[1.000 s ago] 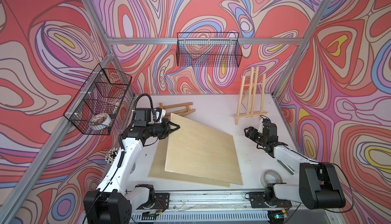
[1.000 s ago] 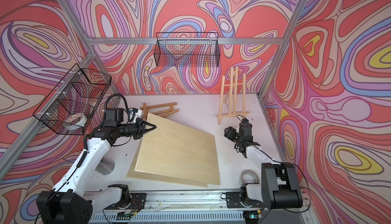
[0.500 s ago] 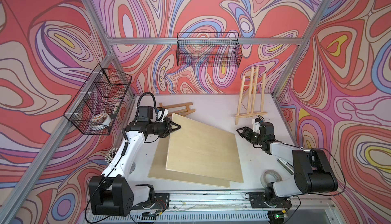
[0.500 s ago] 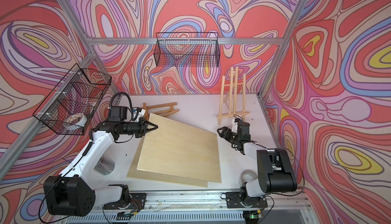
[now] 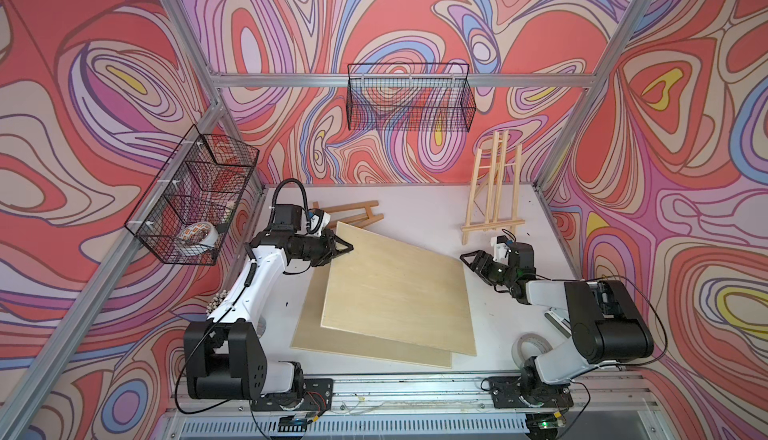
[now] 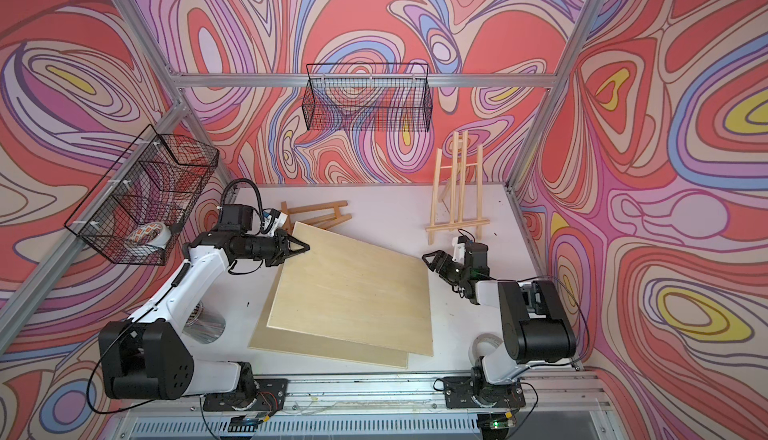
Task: Disassemble the easel
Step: Place the drawing board on the drawing board.
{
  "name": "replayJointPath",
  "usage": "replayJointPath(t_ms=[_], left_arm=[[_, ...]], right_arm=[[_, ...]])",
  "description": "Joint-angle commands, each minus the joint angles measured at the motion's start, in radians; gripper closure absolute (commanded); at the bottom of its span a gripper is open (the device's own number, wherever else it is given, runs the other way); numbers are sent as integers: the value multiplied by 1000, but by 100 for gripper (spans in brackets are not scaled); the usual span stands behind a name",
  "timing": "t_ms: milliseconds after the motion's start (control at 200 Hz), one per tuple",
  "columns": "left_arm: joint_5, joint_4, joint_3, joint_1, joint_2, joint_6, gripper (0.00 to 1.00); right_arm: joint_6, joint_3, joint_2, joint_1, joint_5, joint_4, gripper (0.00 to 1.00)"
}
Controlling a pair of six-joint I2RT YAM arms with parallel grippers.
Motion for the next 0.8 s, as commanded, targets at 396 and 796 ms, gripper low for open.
replayJointPath(t_ms=[396,796], left_arm=[[-346,-144,-49,86,85,24,66],[-344,-128,-67,85,64,14,58]], right_arm=[[36,-60,41,13,-15,82,22],[71,-117,-3,78,-24,43,23]])
